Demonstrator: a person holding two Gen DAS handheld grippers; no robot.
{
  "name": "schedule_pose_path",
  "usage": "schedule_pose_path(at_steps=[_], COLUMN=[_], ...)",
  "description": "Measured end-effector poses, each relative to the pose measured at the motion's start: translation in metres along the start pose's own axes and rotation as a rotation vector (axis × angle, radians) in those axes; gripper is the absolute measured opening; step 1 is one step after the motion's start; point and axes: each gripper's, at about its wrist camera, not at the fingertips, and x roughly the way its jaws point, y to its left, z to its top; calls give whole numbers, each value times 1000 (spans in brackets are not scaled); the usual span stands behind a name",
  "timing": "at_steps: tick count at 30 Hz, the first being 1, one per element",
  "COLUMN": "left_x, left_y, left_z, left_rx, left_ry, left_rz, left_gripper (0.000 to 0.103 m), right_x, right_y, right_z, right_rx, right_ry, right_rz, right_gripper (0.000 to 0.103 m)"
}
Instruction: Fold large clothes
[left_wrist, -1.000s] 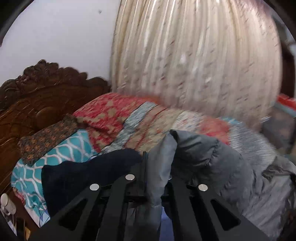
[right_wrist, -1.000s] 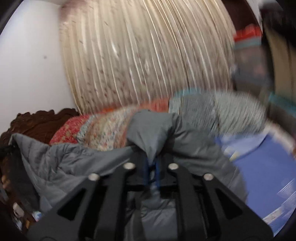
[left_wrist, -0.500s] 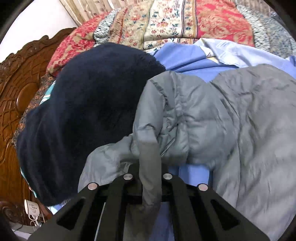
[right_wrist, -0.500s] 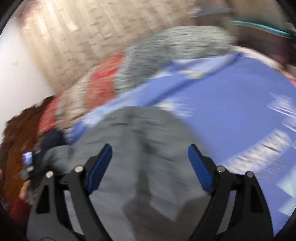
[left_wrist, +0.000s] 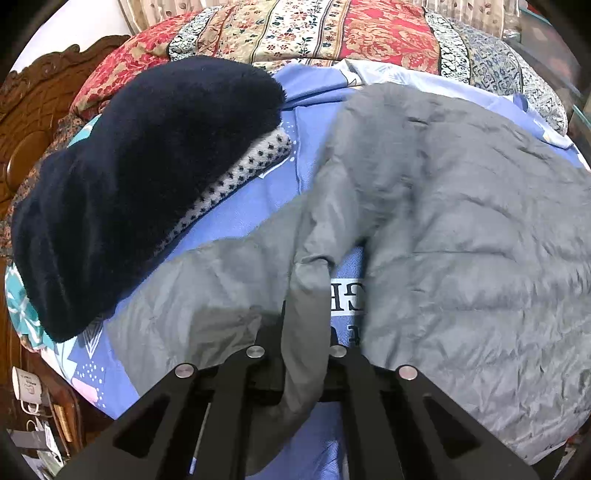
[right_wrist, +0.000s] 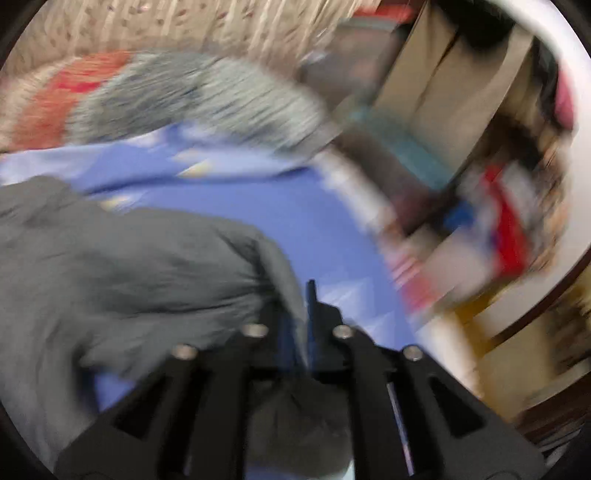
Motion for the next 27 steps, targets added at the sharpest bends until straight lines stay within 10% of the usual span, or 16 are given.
schedule_pose_path(at_steps=[2,9,13,22,23,26,27], left_x=[1,6,7,30,33,41,44], left_y=[-1,6,23,31,30,30,30], left_z=[3,9,28,49,49,52,55], left_rx=[-18,-22,-62,-82,-80,-77,-75], left_ry=[17,38,14,8,10,-8,-12], left_rz=[-2,-9,15,52,55,56,59], left_gripper=[27,28,28,28,28,28,28], right_x=[12,-38,-48,93,105,102,96], right_y=[-1,29,98,276,290,324,322], right_z=[21,-1,28,90,86,79,84], right_rx=[-38,211,144,13,-4,-142,-130], right_ry=[1,-68,-66,257,305,261,231], right_rz=[-123,345,639,695,700,705,718], right_gripper=[83,83,83,84,79,11,4])
